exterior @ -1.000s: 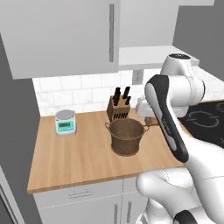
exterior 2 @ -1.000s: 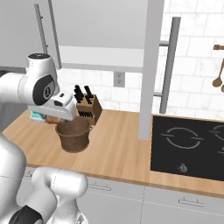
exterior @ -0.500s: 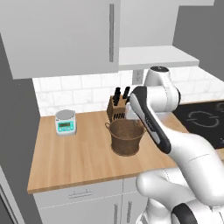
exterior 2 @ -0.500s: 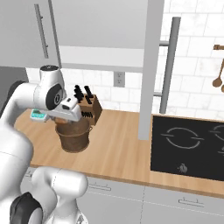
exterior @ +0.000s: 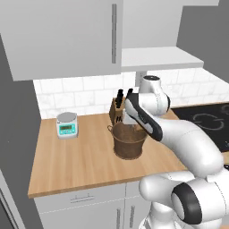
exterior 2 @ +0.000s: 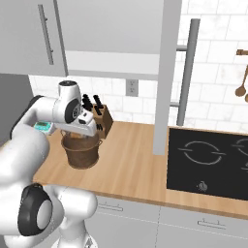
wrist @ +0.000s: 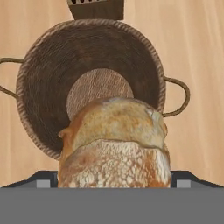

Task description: Open the cabinet, pick up the bread from the cabinet and place it in the basket. Then move the basket to the dining counter.

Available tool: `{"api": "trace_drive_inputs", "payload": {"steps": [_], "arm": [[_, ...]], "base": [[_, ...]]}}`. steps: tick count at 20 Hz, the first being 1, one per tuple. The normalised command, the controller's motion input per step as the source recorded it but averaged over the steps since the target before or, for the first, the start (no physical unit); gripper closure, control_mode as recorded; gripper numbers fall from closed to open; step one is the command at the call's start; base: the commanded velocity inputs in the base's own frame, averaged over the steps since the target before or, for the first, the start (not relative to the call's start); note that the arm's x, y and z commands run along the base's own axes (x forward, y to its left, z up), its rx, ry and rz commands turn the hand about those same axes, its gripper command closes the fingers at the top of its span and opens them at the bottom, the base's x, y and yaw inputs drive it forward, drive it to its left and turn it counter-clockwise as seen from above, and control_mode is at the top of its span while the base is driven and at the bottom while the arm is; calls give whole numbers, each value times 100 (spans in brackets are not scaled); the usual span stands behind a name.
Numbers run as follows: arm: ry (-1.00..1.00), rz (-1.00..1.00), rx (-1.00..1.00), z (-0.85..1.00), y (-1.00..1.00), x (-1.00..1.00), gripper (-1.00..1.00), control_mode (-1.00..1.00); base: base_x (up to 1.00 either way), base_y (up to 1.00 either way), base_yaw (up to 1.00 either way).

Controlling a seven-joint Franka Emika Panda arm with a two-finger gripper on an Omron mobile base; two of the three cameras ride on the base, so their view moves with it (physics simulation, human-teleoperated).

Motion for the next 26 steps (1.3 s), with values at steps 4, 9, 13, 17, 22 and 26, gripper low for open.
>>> {"api": "trace_drive_inputs", "payload": {"steps": [4,9,13,17,22,26], "arm": [[2,0,0,-56,15,36,100,-100],[2,0,0,-31,11,18,100,-100],[0,0,0,-24,9,10,100,-100],[0,0,0,-24,8,16,100,-100],[0,0,0,-15,2,26,100,-100],[0,0,0,-17,0,21,100,-100]], "base": [[0,0,0],[0,0,0],[0,0,0],[0,0,0],[0,0,0],[0,0,0]]}}
